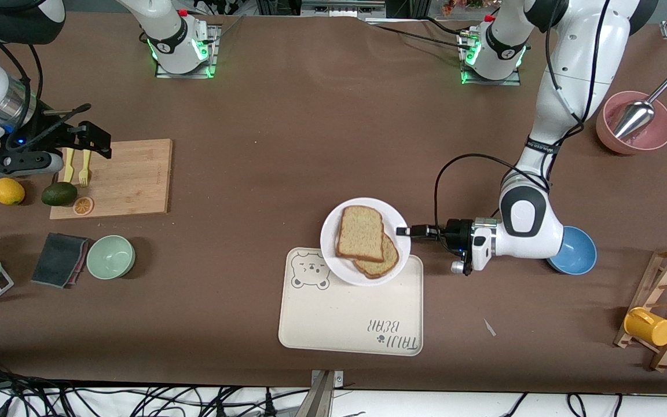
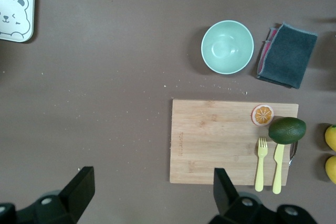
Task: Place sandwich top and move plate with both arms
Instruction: 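Slide the plate with the left gripper onto the bear tray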
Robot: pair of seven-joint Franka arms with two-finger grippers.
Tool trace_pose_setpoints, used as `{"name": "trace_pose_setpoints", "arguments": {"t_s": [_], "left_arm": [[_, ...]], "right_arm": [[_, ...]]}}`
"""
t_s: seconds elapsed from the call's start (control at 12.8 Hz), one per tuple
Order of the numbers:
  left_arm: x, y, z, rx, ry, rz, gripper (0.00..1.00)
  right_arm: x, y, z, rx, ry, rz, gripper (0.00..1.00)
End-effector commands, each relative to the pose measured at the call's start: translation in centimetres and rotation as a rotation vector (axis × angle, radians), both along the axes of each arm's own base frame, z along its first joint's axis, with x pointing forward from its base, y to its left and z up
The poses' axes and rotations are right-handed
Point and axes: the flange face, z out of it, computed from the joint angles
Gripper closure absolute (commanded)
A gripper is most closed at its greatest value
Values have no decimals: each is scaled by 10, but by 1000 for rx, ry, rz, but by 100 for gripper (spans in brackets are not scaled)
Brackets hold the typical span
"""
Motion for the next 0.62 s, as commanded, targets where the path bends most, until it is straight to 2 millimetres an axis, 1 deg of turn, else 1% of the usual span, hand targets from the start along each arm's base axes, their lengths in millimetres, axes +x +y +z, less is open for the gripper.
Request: {"name": "trace_pose_setpoints", "arguments": {"t_s": [0.0,0.08,0.23,0.31,0.39,0.55], "left_arm": [[36,2,-9,-19,-31,89,100],[43,4,-14,-20,-41,120,100],[60,8,-18,-14,-59,189,100],[64,9,-24,0,-64,215,100],[68,14,-27,3,-65,254,100],[72,18,-24,7,-53,302,100]], "right_arm": [[3,-4,1,-4,-16,6,0],[4,-4,-1,-9,-12,7,0],[7,-6,-4,-11,-11,4,0],[8,-7,-4,-10,-17,3,0],[12,-11,-7,-11,-24,-4,0],[13,-12,-9,-10,-23,-6,0]]}}
